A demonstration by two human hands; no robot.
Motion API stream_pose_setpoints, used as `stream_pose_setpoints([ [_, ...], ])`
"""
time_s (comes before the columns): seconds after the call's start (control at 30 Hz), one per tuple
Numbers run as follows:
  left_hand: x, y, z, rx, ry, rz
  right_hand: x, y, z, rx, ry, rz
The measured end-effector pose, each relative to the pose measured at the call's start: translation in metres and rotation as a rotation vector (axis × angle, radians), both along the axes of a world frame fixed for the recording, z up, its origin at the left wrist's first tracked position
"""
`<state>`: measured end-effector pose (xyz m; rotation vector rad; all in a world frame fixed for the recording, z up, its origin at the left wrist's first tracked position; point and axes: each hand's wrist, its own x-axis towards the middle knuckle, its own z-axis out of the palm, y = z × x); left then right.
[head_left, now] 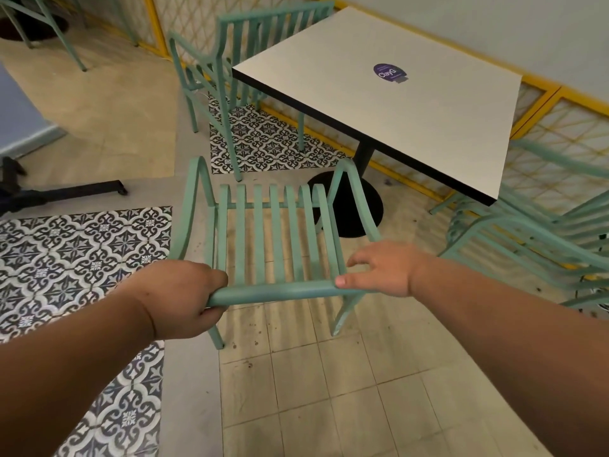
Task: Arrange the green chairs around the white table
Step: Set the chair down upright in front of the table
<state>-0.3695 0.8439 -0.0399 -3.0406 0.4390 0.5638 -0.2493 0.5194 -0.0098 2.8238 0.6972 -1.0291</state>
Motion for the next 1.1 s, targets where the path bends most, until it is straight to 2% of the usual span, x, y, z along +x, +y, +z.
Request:
stream_pose_setpoints([
  [0.17,0.0,0.0,0.001,0.021,-0.026,-0.005,-0.002,-0.001,-0.01,0.087,-0.004,-0.128],
  [0.33,0.004,-0.022,0.017,0.094,0.144,0.167,-0.002,-0.006,-0.007,0.124,0.009,-0.172],
  [0.4,0.011,-0.044,0.026,0.045,0.164,0.252,-0.001,-0.005,-0.007,0.134,0.028,-0.187],
  [0.47,0.021,-0.075,0.028,-0.08,0.106,0.295,0.0,-0.004,-0.007,0.141,0.034,-0.197],
  [0.53,0.028,-0.11,0.024,-0.143,0.123,0.275,0.0,-0.006,-0.008,0.148,0.025,-0.198],
  [0.67,0.038,-0.129,0.005,-0.019,0.162,0.224,0.001,-0.006,-0.007,0.145,0.013,-0.189],
  [0.77,0.039,-0.123,0.005,0.0,0.153,0.192,0.007,-0.005,-0.008,0.112,0.106,-0.153],
  [0.93,0.039,-0.123,0.005,-0.019,0.127,0.164,0.017,-0.007,-0.003,-0.126,0.264,-0.013],
  [1.1,0.04,-0.121,0.003,-0.021,0.136,0.172,0.014,-0.007,-0.008,-0.028,0.232,-0.076],
])
